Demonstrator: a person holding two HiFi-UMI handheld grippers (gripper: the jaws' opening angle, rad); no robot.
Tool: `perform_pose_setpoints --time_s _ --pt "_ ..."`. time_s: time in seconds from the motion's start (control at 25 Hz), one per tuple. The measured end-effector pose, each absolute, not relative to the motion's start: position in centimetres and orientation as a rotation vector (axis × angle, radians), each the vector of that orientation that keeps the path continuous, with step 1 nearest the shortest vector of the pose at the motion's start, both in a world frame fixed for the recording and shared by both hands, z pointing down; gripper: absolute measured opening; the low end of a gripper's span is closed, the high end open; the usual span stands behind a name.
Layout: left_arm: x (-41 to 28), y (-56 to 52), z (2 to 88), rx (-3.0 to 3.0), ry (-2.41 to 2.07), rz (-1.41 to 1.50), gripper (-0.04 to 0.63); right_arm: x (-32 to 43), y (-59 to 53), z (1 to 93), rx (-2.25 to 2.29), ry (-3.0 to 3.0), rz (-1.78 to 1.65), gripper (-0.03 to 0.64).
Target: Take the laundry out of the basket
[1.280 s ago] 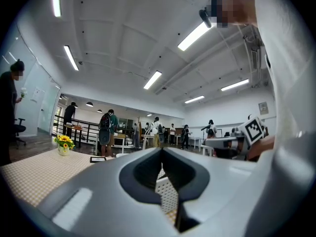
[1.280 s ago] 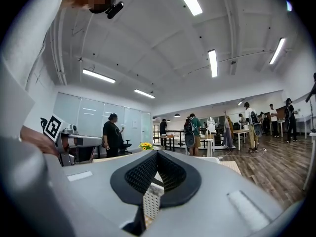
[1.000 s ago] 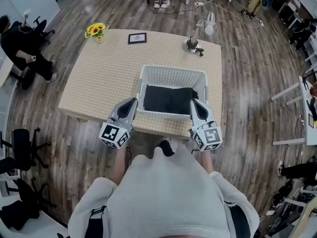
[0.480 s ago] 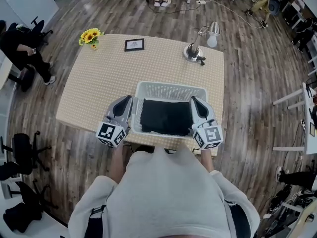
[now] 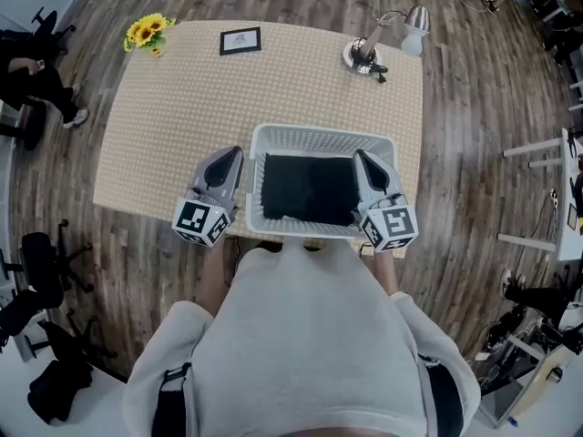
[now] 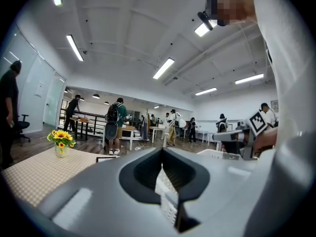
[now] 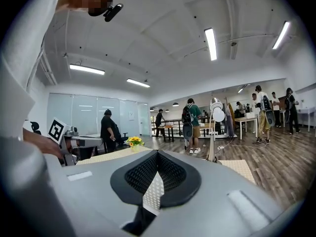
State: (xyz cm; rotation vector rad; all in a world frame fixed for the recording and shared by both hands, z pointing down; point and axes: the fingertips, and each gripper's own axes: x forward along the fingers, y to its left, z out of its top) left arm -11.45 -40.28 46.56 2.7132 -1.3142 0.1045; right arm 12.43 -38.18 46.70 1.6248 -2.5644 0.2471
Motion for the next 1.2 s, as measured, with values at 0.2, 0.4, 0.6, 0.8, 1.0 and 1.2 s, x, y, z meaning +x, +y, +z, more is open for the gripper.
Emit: perform_pose_setpoints --time_s 0.2,0.4,0.6,0.8,1.0,1.2 --pt "-14.0 -41.9 49.0 2.630 -1.321 0.131 0.008 11.0 -39.6 48.4 1.583 -2.527 0.335 -0.002" --pt "-14.9 -42.7 50.9 2.594 -1.313 0.145 0.008 10.0 -40.3 51.0 1.494 -2.469 0.363 -0.002" --pt "-15.2 -42.9 51.3 2.586 -1.300 0.134 0.008 7.6 -39.3 54.5 1.150 -2.205 -0.020 -0.002" --pt "-15.3 -43.4 51.4 2.579 -1.304 0.113 0.008 6.3 -37.7 60.1 0.663 -1.774 -0.449 0.000" --pt "-15.7 -43.4 51.5 2.563 -1.315 0.088 0.008 5.9 -38.1 60.4 0.649 -1.778 -0.442 0.000" --pt "-16.0 -43.4 51.8 2.546 -1.330 0.078 0.008 6.1 -37.1 63.8 0.492 -1.808 -0.196 0.209"
